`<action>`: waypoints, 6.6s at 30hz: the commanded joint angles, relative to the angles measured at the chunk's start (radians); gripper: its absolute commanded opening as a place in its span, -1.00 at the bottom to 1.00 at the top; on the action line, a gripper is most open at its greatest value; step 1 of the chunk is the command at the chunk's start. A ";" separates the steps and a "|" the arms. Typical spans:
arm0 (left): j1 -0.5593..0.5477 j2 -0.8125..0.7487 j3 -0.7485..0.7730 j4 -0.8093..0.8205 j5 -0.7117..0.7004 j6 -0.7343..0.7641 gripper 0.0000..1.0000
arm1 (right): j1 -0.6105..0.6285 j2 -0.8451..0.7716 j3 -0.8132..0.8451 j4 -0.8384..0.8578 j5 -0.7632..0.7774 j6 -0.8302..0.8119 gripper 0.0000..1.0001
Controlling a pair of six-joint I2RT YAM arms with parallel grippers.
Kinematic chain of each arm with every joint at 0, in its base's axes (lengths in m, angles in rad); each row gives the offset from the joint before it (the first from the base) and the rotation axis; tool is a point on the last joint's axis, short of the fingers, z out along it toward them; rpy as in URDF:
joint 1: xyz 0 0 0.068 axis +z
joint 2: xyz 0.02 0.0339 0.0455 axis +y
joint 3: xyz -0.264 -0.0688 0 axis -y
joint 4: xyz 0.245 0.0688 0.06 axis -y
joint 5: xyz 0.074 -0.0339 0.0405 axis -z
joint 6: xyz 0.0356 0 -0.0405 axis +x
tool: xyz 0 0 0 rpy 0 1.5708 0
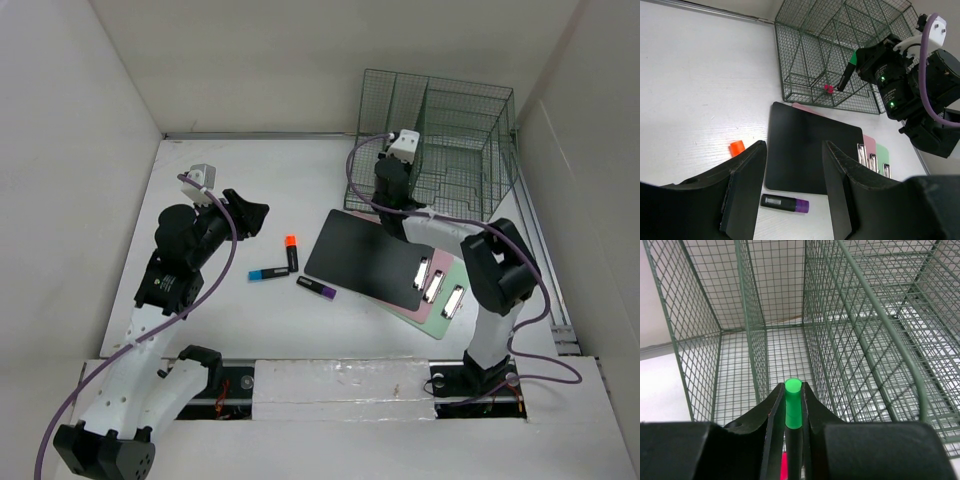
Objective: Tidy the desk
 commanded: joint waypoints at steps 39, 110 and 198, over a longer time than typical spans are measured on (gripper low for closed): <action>0.005 -0.014 -0.007 0.037 0.016 -0.001 -0.12 | 0.037 -0.043 -0.007 -0.189 0.132 0.092 -0.77; 0.005 -0.050 0.008 -0.017 -0.160 -0.057 -0.14 | 0.336 0.350 0.450 -0.755 -0.641 0.414 -0.15; 0.005 -0.025 0.015 0.000 -0.119 -0.039 -0.15 | -0.071 0.052 0.137 0.000 0.066 -0.003 -0.55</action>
